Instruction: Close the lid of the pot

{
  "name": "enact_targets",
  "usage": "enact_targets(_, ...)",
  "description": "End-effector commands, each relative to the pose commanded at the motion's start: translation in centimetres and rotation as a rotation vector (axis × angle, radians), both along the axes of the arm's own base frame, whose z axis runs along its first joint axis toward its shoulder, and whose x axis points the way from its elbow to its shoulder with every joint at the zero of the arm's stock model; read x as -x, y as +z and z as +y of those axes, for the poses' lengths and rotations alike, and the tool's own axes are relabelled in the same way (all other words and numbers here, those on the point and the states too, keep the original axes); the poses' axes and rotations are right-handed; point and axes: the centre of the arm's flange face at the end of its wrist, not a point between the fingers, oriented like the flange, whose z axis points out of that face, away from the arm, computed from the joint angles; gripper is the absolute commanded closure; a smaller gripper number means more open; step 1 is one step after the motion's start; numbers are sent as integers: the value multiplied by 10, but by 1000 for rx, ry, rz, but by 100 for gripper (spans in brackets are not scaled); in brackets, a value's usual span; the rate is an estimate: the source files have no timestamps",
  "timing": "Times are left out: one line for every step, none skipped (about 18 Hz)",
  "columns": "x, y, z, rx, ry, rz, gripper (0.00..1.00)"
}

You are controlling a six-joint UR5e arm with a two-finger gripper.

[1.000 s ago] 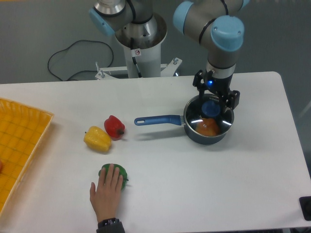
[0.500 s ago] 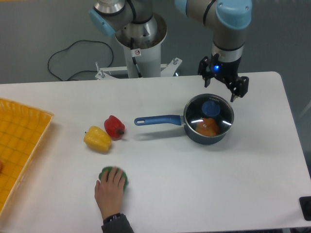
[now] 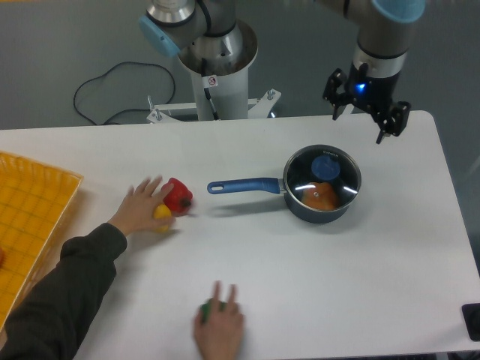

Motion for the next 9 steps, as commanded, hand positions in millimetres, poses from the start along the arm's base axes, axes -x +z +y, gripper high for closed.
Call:
enact_targets(3, -6, 1, 5, -20, -8, 0)
enact_targets(5, -9, 1, 7, -38, -13, 0)
enact_targets(6, -12, 0, 14, -50, -15, 0)
enact_targets(8, -12, -2, 23, -52, -13, 0)
enact_targets(10, -14, -6, 23, -44, -14, 0)
enact_targets(11, -14, -7, 23, -44, -14, 0)
enact_targets(12, -16, -7, 24, -43, -17, 0)
enact_targets(12, -16, -6, 24, -44, -17, 0)
enact_targets(12, -17, -6, 24, -44, -17, 0)
